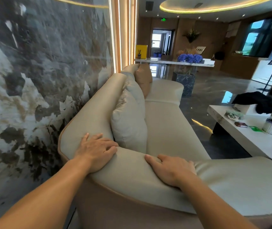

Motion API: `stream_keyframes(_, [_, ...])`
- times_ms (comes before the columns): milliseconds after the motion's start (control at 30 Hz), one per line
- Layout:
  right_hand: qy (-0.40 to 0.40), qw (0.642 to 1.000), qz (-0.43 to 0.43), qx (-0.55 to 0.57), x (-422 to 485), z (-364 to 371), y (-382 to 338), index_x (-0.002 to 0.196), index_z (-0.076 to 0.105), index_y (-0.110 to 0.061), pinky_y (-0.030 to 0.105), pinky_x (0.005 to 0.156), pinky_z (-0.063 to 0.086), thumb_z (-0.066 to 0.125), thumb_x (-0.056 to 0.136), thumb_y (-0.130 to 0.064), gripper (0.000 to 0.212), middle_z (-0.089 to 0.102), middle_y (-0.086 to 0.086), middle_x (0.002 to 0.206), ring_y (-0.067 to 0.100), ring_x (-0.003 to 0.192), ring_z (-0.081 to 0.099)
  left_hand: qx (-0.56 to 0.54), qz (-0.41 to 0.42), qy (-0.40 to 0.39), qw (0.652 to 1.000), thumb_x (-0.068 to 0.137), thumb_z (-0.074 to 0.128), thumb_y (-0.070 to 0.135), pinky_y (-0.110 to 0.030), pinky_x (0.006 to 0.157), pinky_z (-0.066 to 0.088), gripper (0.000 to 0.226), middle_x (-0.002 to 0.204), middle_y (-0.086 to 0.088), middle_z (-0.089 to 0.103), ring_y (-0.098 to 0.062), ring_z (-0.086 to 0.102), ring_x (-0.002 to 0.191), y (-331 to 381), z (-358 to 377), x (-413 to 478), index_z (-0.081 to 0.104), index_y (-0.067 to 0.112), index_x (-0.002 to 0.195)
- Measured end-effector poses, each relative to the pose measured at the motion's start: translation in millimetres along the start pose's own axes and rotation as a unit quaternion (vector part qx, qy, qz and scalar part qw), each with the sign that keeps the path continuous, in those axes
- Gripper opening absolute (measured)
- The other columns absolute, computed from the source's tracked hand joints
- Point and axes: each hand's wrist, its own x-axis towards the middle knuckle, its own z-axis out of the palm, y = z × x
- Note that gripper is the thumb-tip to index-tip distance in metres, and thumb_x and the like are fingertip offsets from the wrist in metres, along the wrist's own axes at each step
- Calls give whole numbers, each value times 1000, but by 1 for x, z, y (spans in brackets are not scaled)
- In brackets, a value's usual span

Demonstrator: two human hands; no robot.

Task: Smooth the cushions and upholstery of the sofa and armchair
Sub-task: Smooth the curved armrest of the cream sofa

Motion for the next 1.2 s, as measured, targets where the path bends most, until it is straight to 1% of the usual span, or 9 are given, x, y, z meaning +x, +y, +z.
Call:
stream_keyframes(100, [11, 1000, -4, -6, -21, 9, -3, 114, 62, -35, 52, 98, 33, 5, 73, -87, 87, 68, 6, 124, 33, 119, 57, -1, 9, 0, 1000, 88, 18, 55, -49, 118, -3, 51, 146, 27, 41, -10, 19, 144, -3, -2, -21, 48, 52, 130])
stream_keyframes(200, [26, 1000, -5, -6, -28, 13, -7, 114, 64, -33, 51, 99, 33, 8, 79, -82, 82, 68, 6, 124, 33, 119, 56, 7, 10, 2, 1000, 90, 21, 55, -49, 118, -2, 47, 146, 28, 40, -9, 18, 144, -5, -4, -28, 48, 53, 128])
stream_keyframes(300, [41, 999, 3, -5, -21, 16, -8, 110, 65, -32, 51, 96, 33, 12, 80, -77, 75, 68, 6, 123, 33, 118, 54, 8, 18, 1, 1000, 85, 19, 57, -48, 118, -1, 50, 147, 29, 38, -11, 18, 144, -8, -4, -22, 48, 55, 126])
stream_keyframes(433, [51, 999, 14, -7, -7, 16, -11, 98, 66, -30, 51, 95, 34, 12, 78, -70, 70, 70, 7, 116, 31, 110, 55, 9, 22, -4, 1000, 79, 15, 60, -48, 118, -1, 56, 148, 31, 35, -11, 17, 145, -12, -3, -11, 48, 58, 123])
stream_keyframes(833, [47, 998, 49, 4, 42, 16, -42, 109, 68, -27, 55, 97, 32, 16, 80, -65, 71, 68, 10, 121, 32, 115, 51, 14, 37, -12, 999, 81, 14, 61, -46, 118, -1, 55, 147, 33, 34, -7, 16, 145, -47, -9, 38, 46, 58, 126])
stream_keyframes(933, [46, 997, 58, 11, 53, 17, -46, 106, 68, -28, 56, 95, 29, 15, 79, -66, 71, 68, 10, 119, 32, 114, 51, 25, 40, -12, 999, 81, 13, 61, -46, 118, 0, 57, 146, 33, 36, -8, 17, 144, -54, -9, 47, 47, 57, 127])
stream_keyframes(1033, [45, 997, 62, 5, 54, 15, -48, 104, 69, -27, 58, 99, 29, 16, 79, -67, 70, 68, 11, 120, 34, 115, 53, 20, 31, -9, 999, 85, 16, 59, -47, 117, 1, 53, 146, 29, 39, -11, 19, 144, -52, -10, 46, 48, 53, 128])
stream_keyframes(1100, [59, 996, 61, -4, 49, 12, -50, 107, 70, -24, 56, 102, 30, 19, 83, -65, 70, 68, 12, 121, 35, 117, 54, 44, 21, -27, 998, 93, 17, 54, -51, 117, 3, 49, 150, 22, 37, -16, 18, 145, -46, -14, 43, 45, 49, 133])
stream_keyframes(1200, [81, 994, 70, -6, 27, 8, -53, 122, 64, -23, 53, 108, 29, 22, 94, -56, 60, 61, 16, 133, 35, 127, 49, 66, -50, -38, 996, 98, 12, 46, -55, 118, 4, 50, 158, 8, 24, -24, 10, 148, -31, -16, 25, 34, 40, 143])
